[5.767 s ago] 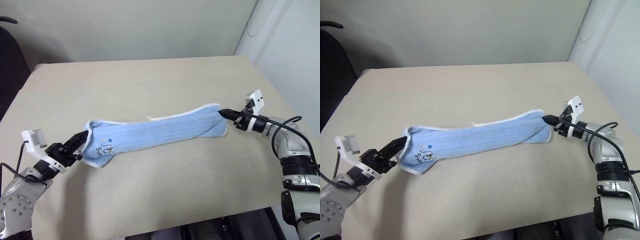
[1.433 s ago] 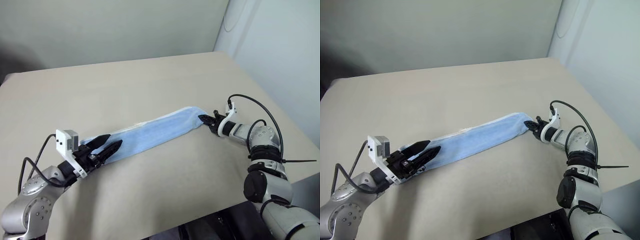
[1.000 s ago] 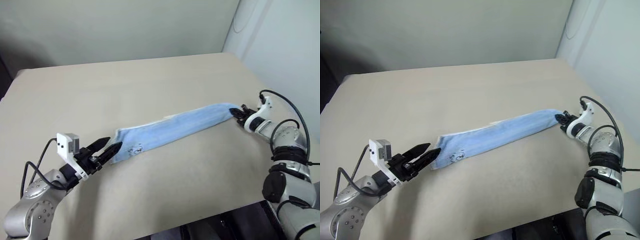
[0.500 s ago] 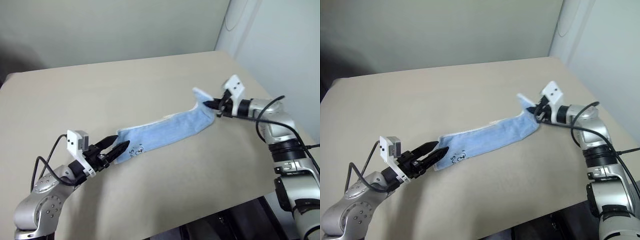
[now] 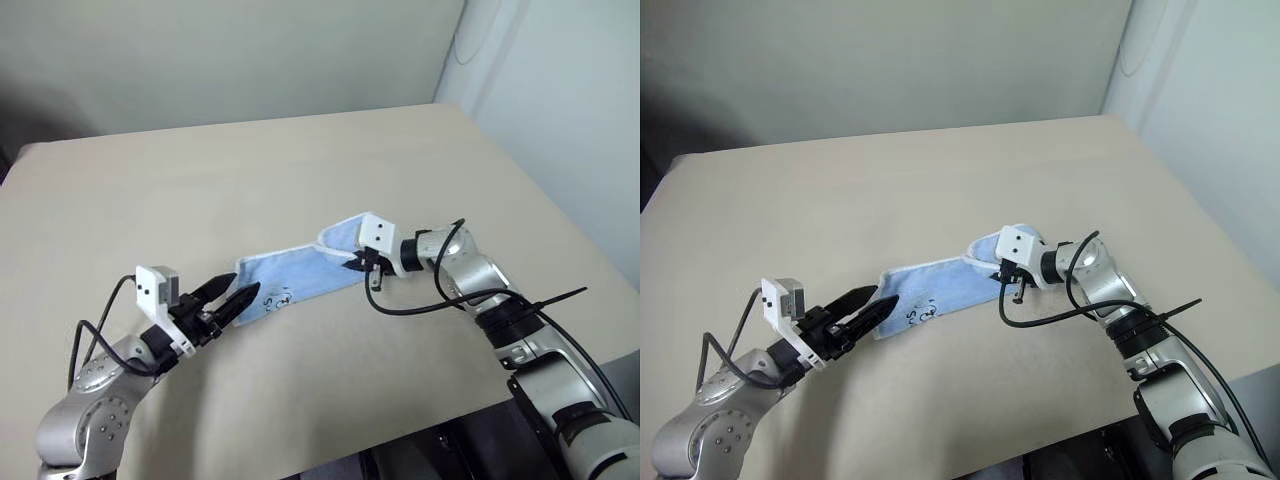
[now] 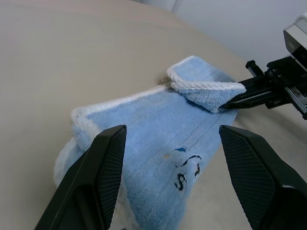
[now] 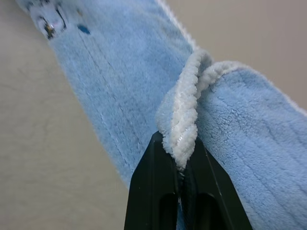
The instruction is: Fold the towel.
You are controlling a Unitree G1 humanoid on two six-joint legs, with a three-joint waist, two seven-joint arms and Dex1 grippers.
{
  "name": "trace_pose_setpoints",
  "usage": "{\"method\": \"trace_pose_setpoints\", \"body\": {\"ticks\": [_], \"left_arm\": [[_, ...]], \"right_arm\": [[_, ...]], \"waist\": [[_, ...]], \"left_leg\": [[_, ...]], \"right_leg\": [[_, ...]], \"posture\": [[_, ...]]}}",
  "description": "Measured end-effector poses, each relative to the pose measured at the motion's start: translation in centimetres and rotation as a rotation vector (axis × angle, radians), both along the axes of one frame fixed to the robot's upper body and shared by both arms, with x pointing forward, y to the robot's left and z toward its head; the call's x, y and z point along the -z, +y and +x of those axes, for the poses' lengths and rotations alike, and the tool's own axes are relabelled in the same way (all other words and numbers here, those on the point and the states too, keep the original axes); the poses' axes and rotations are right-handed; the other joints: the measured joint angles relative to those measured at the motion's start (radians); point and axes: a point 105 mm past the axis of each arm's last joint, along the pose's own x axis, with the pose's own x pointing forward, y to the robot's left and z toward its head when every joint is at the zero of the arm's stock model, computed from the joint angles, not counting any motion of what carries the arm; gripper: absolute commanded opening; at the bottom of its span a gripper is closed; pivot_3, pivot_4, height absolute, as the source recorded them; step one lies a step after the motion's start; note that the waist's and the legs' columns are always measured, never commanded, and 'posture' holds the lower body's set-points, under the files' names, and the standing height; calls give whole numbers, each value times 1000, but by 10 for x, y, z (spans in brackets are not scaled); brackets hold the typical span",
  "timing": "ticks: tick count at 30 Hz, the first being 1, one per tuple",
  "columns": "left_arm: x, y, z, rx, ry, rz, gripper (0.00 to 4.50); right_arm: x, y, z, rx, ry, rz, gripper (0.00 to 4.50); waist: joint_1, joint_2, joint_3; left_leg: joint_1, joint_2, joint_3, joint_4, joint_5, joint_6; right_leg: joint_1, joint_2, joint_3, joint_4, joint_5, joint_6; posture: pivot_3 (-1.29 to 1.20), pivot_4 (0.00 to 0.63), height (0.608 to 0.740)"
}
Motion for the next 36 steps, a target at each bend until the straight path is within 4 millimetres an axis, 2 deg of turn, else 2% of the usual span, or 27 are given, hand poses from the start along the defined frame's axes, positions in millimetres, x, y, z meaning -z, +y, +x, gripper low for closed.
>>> {"method": "trace_pose_setpoints", "body": {"ticks": [4,7,11,12,13,14,16,18,19,23,24,29,34,36], "left_arm": [[0,0,0,-2,-4,0,3351],[-1,1,0,-3,-7,-3,3351],[-2,5,0,-36,-8,-27,3351],[-2,6,0,-53,-9,-53,3351],[-3,8,0,-78,-13,-98,3351],[-4,9,0,-91,-14,-132,3351],[-7,14,1,-141,-19,-223,3351],[-13,15,5,-188,-34,-356,3351],[-13,16,6,-205,-25,-389,3351],[-4,20,3,-254,33,-408,3351],[-1,22,2,-269,50,-406,3351],[9,26,-8,-320,111,-422,3351],[20,29,-32,-343,198,-474,4451],[23,25,-41,-323,231,-489,4451]], "right_arm": [[-4,-2,-4,-2,59,65,2071],[-24,-8,-10,-12,101,181,2071],[-53,-27,-13,9,138,335,2071],[-56,-31,-11,35,146,365,1695],[-58,-35,-8,70,166,407,1524],[-59,-39,-4,99,184,438,1100],[-56,-38,8,165,219,502,870],[-44,-33,26,242,195,509,154],[-33,-28,33,267,188,499,34],[22,-24,42,337,197,387,34],[28,-24,42,337,187,381,34],[32,-24,42,291,82,321,34],[26,-25,42,288,61,347,0],[20,-26,44,292,48,374,0]], "waist": [[3,0,0],[5,0,0],[7,0,0],[7,0,0],[7,0,0],[7,0,0],[5,0,0],[2,-1,0],[1,-1,0],[5,0,0],[6,0,0],[5,-1,-1],[5,-1,0],[5,0,0]], "left_leg": [[0,0,2,0,0,-1],[0,-1,4,0,1,-1],[1,-1,6,1,1,-2],[1,-1,6,1,1,-2],[1,-1,6,1,1,-2],[1,-1,6,1,1,-2],[2,-1,6,1,1,-2],[3,0,6,1,1,-2],[3,0,4,1,1,-1],[1,0,1,0,0,-1],[0,0,2,0,0,-1],[4,0,3,1,-1,-1],[3,0,7,1,-2,-3],[3,0,7,1,-2,-4]], "right_leg": [[0,0,0,0,0,0],[0,1,0,0,0,0],[2,1,0,-1,0,1],[3,1,1,-1,0,1],[3,1,1,-1,0,1],[3,1,1,0,0,1],[2,1,2,0,0,1],[2,1,2,0,0,1],[1,1,2,1,0,1],[-1,0,3,0,0,1],[-2,0,3,0,0,2],[3,0,2,0,0,2],[4,0,2,0,0,2],[3,0,2,-1,0,1]], "posture": [[0,150,740],[0,150,740],[0,150,740],[0,150,740],[0,150,740],[0,150,740],[0,150,740],[0,150,740],[0,150,740],[0,150,740],[0,150,740],[0,150,740],[0,150,740],[0,150,740]]}}
